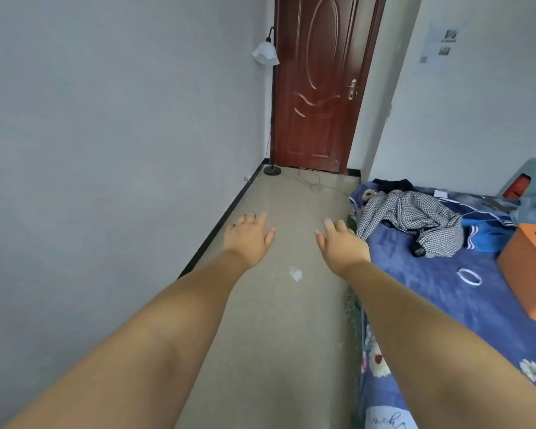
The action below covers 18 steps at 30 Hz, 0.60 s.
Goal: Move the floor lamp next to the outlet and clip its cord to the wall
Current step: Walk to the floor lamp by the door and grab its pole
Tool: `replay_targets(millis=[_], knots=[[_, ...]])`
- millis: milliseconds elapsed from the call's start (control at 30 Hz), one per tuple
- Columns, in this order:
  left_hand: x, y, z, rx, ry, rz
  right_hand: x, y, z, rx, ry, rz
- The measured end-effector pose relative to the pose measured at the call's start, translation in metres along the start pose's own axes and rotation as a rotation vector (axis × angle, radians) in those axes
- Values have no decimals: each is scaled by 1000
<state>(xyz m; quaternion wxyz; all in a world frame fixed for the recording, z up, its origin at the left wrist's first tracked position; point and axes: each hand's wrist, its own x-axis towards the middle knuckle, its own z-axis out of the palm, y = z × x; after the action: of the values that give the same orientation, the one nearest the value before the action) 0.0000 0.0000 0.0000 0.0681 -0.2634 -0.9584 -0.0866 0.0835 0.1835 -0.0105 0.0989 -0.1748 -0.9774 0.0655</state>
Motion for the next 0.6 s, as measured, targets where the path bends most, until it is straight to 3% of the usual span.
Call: replay_targets(millis=[233, 600], knots=[[99, 52, 38, -7, -77, 53, 84, 71, 18, -7, -12, 71], [306, 120, 87, -108, -81, -2, 285, 175, 19, -47, -131, -9]])
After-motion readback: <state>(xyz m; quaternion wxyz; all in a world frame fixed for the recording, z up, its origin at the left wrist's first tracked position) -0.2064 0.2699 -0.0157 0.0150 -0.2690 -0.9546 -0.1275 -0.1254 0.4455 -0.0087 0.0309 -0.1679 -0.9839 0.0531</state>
